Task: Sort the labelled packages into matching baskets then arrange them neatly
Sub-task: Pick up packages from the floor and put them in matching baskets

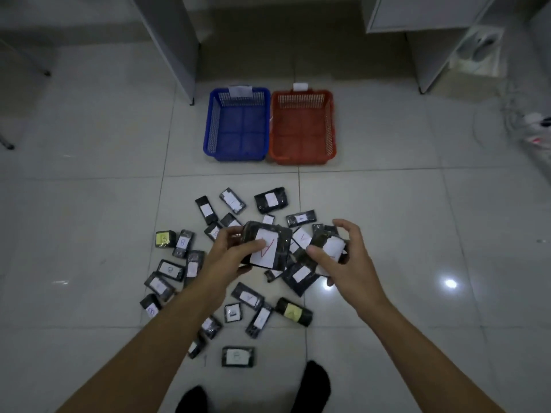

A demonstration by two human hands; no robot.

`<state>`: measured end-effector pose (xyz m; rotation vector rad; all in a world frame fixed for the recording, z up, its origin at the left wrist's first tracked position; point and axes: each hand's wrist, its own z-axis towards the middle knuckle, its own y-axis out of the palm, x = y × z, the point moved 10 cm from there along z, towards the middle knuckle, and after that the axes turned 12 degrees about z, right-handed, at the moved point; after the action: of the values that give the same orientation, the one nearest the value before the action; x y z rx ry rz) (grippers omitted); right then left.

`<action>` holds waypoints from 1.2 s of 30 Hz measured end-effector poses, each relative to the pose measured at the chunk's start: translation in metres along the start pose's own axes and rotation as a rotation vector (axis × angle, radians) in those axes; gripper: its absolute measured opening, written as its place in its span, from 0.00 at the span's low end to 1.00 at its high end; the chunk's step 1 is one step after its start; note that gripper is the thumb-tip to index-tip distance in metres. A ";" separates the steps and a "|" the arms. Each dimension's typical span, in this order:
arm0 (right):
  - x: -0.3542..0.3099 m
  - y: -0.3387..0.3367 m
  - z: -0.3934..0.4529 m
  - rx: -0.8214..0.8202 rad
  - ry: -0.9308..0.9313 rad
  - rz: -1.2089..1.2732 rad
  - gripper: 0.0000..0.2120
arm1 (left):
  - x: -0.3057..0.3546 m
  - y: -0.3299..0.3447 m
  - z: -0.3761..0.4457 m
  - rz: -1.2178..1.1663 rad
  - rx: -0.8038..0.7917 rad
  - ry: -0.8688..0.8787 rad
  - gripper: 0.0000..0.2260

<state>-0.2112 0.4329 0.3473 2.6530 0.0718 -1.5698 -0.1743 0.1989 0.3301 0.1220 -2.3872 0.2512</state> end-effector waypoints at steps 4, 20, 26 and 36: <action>-0.028 -0.035 0.032 -0.003 0.032 0.013 0.17 | 0.040 0.037 0.009 -0.051 0.030 0.023 0.19; -0.118 -0.142 0.304 -0.073 0.162 -0.277 0.22 | 0.158 0.137 0.195 -0.181 0.237 -0.070 0.24; -0.166 -0.103 0.447 -0.219 0.005 -0.544 0.22 | 0.213 0.129 0.295 0.027 0.437 -0.015 0.18; 0.005 0.058 0.722 -0.792 -0.408 -1.083 0.20 | 0.129 0.150 0.591 0.638 0.326 0.050 0.18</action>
<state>-0.8356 0.3218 -0.0026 1.6076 1.8658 -1.6571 -0.6820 0.2161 -0.0303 -0.4977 -2.2521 0.9259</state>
